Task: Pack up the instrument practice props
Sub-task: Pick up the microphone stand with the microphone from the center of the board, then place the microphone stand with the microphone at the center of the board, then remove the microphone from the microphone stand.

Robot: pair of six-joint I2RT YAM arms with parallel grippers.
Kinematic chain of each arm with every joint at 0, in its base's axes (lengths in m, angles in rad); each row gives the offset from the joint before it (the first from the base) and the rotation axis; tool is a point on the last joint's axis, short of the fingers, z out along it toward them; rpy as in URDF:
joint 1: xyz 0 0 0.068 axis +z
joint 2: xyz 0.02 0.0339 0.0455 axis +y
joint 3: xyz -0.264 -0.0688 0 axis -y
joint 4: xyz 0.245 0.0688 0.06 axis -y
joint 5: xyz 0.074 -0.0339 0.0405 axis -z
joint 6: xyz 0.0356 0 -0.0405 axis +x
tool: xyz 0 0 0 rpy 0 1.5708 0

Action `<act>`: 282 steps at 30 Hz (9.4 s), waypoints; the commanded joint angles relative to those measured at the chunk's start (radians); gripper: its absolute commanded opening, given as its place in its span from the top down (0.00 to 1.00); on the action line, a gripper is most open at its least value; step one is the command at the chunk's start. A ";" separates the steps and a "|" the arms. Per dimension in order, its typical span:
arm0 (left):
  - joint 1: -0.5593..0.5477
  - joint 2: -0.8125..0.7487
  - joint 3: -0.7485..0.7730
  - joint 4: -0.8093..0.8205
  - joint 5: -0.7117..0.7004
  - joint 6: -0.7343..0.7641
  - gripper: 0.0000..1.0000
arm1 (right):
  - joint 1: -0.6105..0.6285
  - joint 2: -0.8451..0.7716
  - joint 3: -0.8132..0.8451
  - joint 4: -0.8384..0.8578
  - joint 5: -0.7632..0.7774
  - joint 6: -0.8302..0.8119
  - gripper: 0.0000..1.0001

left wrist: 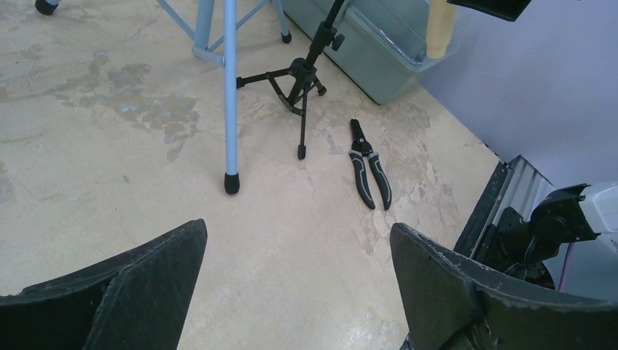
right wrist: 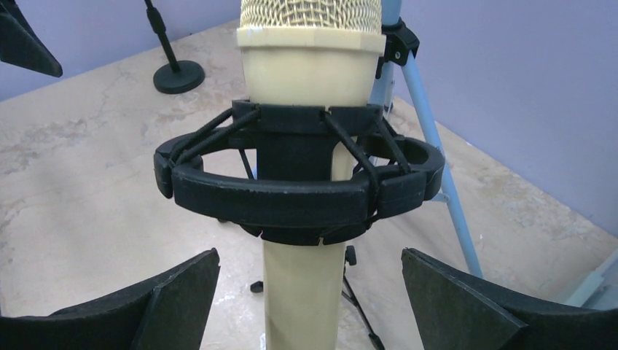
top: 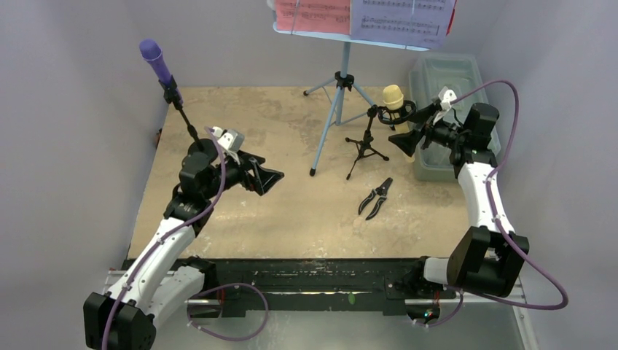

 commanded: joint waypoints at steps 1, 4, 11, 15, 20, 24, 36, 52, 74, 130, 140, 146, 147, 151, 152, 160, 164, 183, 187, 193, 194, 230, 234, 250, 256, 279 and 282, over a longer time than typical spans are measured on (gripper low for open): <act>0.005 0.004 -0.018 0.109 0.045 -0.046 0.03 | 0.004 -0.026 -0.009 0.115 -0.031 0.066 0.01; -0.015 0.057 -0.052 0.272 0.020 -0.166 0.03 | 0.004 -0.028 -0.020 0.122 -0.031 0.077 0.01; -0.376 0.370 0.164 0.327 -0.315 0.032 0.01 | -0.003 -0.056 -0.009 -0.042 -0.015 -0.047 0.01; -0.383 0.606 0.204 0.660 -0.305 0.070 0.02 | -0.007 -0.079 -0.009 -0.086 -0.009 -0.076 0.01; -0.395 0.888 0.315 0.988 -0.270 0.058 0.05 | -0.021 -0.084 0.006 -0.143 -0.016 -0.118 0.01; -0.401 1.034 0.418 1.110 -0.285 0.063 0.08 | -0.033 -0.095 0.003 -0.157 -0.018 -0.126 0.01; -0.435 1.233 0.690 1.043 -0.295 0.114 0.24 | -0.053 -0.094 0.000 -0.166 -0.031 -0.133 0.01; -0.454 1.349 0.891 0.886 -0.265 0.192 0.60 | -0.071 -0.082 -0.012 -0.155 -0.031 -0.123 0.01; -0.480 1.216 0.738 1.010 -0.399 0.209 1.00 | -0.096 -0.061 0.056 -0.384 -0.075 -0.320 0.01; -0.738 0.371 -0.026 0.890 -1.305 0.307 1.00 | -0.111 -0.172 0.133 -1.196 -0.235 -1.036 0.01; -0.742 0.336 -0.032 0.736 -1.372 0.243 1.00 | -0.111 -0.169 0.118 -1.158 -0.229 -1.004 0.01; -0.747 0.320 -0.026 0.599 -1.445 0.145 1.00 | -0.111 -0.166 0.108 -1.136 -0.226 -0.983 0.01; -0.748 0.327 -0.029 0.595 -1.447 0.140 1.00 | -0.110 -0.166 0.108 -1.134 -0.225 -0.981 0.01; -0.756 0.367 -0.026 0.599 -1.460 0.140 1.00 | -0.110 -0.168 0.102 -1.118 -0.220 -0.967 0.01; -0.759 0.380 -0.024 0.599 -1.462 0.146 1.00 | -0.110 -0.168 0.100 -1.113 -0.219 -0.962 0.01; -0.771 0.431 -0.036 0.600 -1.413 0.149 1.00 | -0.110 -0.169 0.091 -1.090 -0.212 -0.941 0.01; -0.771 0.415 -0.044 0.571 -1.372 0.130 0.75 | -0.110 -0.167 0.089 -1.083 -0.211 -0.936 0.01; -0.770 0.110 0.004 0.116 -0.856 0.225 0.15 | -0.110 -0.164 0.078 -1.073 -0.202 -0.936 0.01; -0.770 0.077 0.065 0.013 -0.733 0.247 0.13 | -0.110 -0.164 0.077 -1.071 -0.201 -0.938 0.01; -0.769 0.103 0.221 -0.167 -0.664 0.239 0.13 | -0.111 -0.166 0.075 -1.069 -0.200 -0.938 0.01; -0.769 0.104 0.241 -0.182 -0.659 0.237 0.13 | -0.111 -0.167 0.075 -1.069 -0.200 -0.938 0.01; -0.759 0.116 0.401 -0.058 -0.904 -0.122 0.08 | -0.110 -0.172 0.073 -1.068 -0.200 -0.941 0.01; -0.759 0.122 0.345 0.085 -0.951 -0.233 0.07 | -0.111 -0.173 0.073 -1.069 -0.199 -0.939 0.01; -0.759 0.229 0.389 0.082 -1.082 -0.376 0.18 | -0.111 -0.177 0.069 -1.063 -0.192 -0.938 0.01; -0.759 0.232 0.373 0.112 -1.110 -0.363 0.23 | -0.111 -0.178 0.068 -1.060 -0.194 -0.935 0.01; -0.759 0.264 0.369 0.149 -1.079 -0.353 0.42 | -0.111 -0.180 0.064 -1.053 -0.191 -0.929 0.01; -0.759 0.268 0.374 0.142 -1.081 -0.349 0.49 | -0.110 -0.180 0.064 -1.052 -0.189 -0.928 0.01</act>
